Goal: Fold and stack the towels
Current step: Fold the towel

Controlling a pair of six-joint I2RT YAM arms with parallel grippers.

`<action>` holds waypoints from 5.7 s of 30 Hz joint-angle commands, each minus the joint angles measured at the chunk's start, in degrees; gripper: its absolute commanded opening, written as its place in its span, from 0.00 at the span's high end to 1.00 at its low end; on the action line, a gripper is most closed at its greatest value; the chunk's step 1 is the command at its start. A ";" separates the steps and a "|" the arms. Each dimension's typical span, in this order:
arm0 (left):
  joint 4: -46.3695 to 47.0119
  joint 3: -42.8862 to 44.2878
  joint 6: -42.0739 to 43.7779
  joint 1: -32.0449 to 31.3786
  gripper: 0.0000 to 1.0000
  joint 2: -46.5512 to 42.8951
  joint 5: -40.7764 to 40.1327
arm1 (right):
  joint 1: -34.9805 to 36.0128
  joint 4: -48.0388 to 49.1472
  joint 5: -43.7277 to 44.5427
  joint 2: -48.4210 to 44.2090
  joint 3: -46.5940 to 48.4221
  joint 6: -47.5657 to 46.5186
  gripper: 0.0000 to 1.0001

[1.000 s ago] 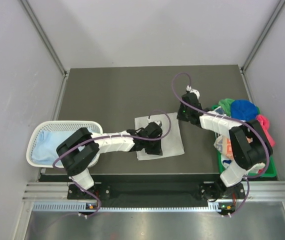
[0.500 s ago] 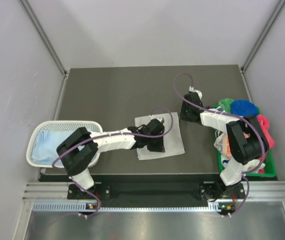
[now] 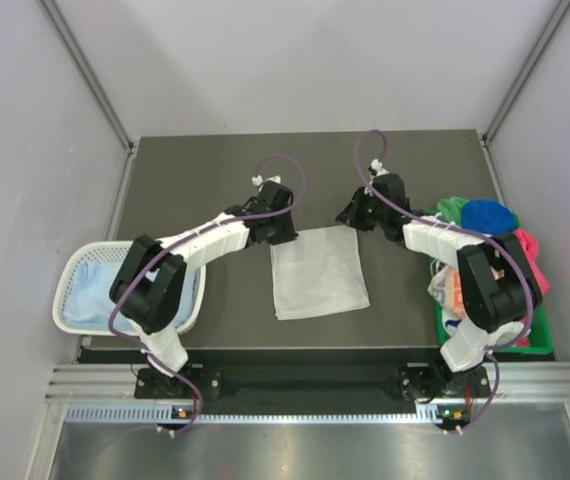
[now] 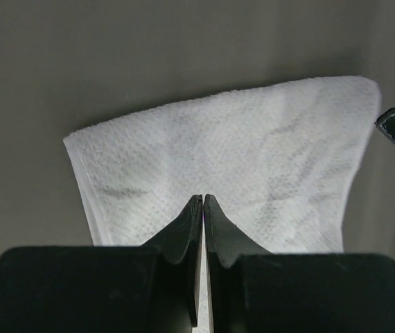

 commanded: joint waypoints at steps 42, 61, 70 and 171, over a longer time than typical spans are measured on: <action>-6.19 9.93 13.41 10.95 0.92 15.39 -1.09 | -3.96 15.34 -5.50 16.93 0.66 3.08 1.00; -9.17 15.90 17.27 13.95 0.82 16.71 -1.61 | -8.79 12.00 -3.30 11.92 -1.10 -0.18 1.00; -8.74 15.12 17.72 14.21 0.65 11.53 1.10 | -9.23 6.56 -3.13 7.44 4.34 -2.81 0.84; 37.94 -3.52 11.82 17.11 1.00 6.25 15.97 | -5.19 15.60 3.55 -0.03 -3.21 -12.74 0.99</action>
